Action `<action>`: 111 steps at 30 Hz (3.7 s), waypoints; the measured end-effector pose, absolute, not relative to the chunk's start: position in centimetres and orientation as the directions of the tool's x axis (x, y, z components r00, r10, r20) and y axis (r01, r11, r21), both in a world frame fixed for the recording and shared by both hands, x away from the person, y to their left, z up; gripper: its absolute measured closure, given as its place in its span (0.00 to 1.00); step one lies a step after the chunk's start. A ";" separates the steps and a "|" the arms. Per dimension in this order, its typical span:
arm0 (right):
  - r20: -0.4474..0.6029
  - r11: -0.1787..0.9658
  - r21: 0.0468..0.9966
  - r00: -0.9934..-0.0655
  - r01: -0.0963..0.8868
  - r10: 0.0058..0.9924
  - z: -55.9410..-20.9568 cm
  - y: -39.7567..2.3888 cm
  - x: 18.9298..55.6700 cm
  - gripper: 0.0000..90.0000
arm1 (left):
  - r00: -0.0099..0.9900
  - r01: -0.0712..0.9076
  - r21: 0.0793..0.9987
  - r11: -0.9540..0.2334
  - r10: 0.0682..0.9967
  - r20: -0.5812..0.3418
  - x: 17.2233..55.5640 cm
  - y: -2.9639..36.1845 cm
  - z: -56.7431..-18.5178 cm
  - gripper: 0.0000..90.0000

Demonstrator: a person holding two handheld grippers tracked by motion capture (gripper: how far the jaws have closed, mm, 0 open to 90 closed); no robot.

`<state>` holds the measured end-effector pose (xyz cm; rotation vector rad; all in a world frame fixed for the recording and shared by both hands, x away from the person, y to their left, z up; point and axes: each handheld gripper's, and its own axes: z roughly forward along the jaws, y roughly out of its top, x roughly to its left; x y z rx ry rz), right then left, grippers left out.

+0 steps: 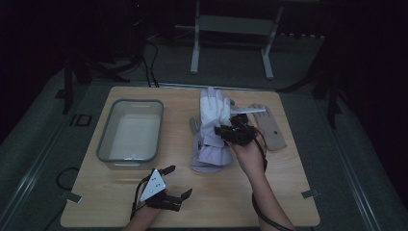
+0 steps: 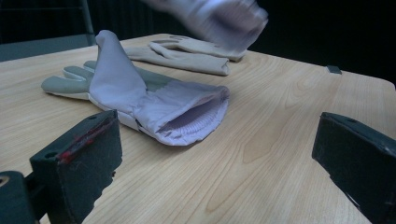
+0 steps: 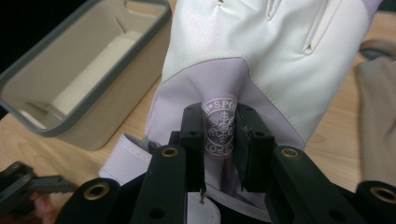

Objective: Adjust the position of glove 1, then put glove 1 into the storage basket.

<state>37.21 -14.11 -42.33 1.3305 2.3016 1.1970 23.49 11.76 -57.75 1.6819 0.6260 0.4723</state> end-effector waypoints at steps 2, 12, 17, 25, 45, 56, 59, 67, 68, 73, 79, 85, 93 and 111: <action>0.188 0.260 0.737 -0.559 0.624 0.808 -42.7 -13.7 37.4 0.83 | 0.772 0.147 0.980 -0.136 0.635 -0.027 23.5 11.8 -57.7 0.02; 0.194 0.280 0.652 -0.511 0.705 0.837 -47.3 -11.8 40.2 0.83 | 0.773 0.146 0.980 -0.136 0.633 -0.028 23.5 11.8 -57.7 0.02; 0.201 0.284 0.626 -0.502 0.726 0.841 -48.8 -11.5 41.0 0.82 | 0.774 0.147 0.980 -0.135 0.633 -0.029 23.5 11.8 -57.7 0.02; 0.203 0.305 0.619 -0.523 0.724 0.828 -49.8 -11.0 41.6 0.82 | 0.774 0.148 0.980 -0.135 0.633 -0.030 23.5 11.8 -57.7 0.02; 0.185 0.358 0.606 -0.564 0.710 0.805 -51.4 -10.5 42.1 0.69 | 0.773 0.154 0.979 -0.134 0.633 -0.035 23.6 11.8 -57.7 0.02; 0.212 0.332 0.672 -0.601 0.662 0.771 -49.8 -12.2 41.6 0.22 | 0.767 0.158 0.979 -0.131 0.641 -0.038 23.6 11.8 -57.7 0.02; 0.243 0.317 0.684 -0.615 0.657 0.750 -49.6 -12.8 41.4 0.15 | 0.765 0.161 0.979 -0.128 0.643 -0.041 23.6 11.8 -57.7 0.02; 0.208 0.354 0.714 -0.666 0.604 0.716 -48.8 -14.4 40.3 0.15 | 0.749 0.184 0.976 -0.116 0.659 -0.063 23.7 11.9 -57.7 0.02; 0.190 0.368 0.724 -0.682 0.583 0.706 -48.6 -15.0 40.0 0.15 | 0.746 0.186 0.976 -0.115 0.663 -0.064 23.8 11.9 -57.7 0.02; 0.126 0.389 0.754 -0.698 0.529 0.705 -48.0 -16.6 38.9 0.16 | 0.734 0.233 0.963 -0.135 0.674 -0.083 24.3 11.8 -57.6 0.02; 0.173 0.334 0.780 -0.696 0.528 0.697 -47.0 -19.1 38.0 0.16 | 0.734 0.329 0.933 -0.147 0.661 -0.154 24.8 11.9 -56.4 0.04; 0.119 0.377 0.773 -0.700 0.510 0.704 -47.3 -20.6 37.6 0.16 | 0.729 0.370 0.918 -0.141 0.657 -0.193 25.5 11.8 -54.8 0.05; 0.168 0.365 0.743 -0.684 0.561 0.710 -47.2 -20.1 38.1 0.15 | 0.721 0.399 0.895 -0.198 0.671 -0.173 27.4 10.6 -52.3 0.04; 0.204 0.327 0.707 -0.624 0.627 0.754 -49.3 -15.6 42.5 0.37 | 0.601 0.559 0.803 -0.206 0.768 -0.221 32.6 8.4 -51.7 0.16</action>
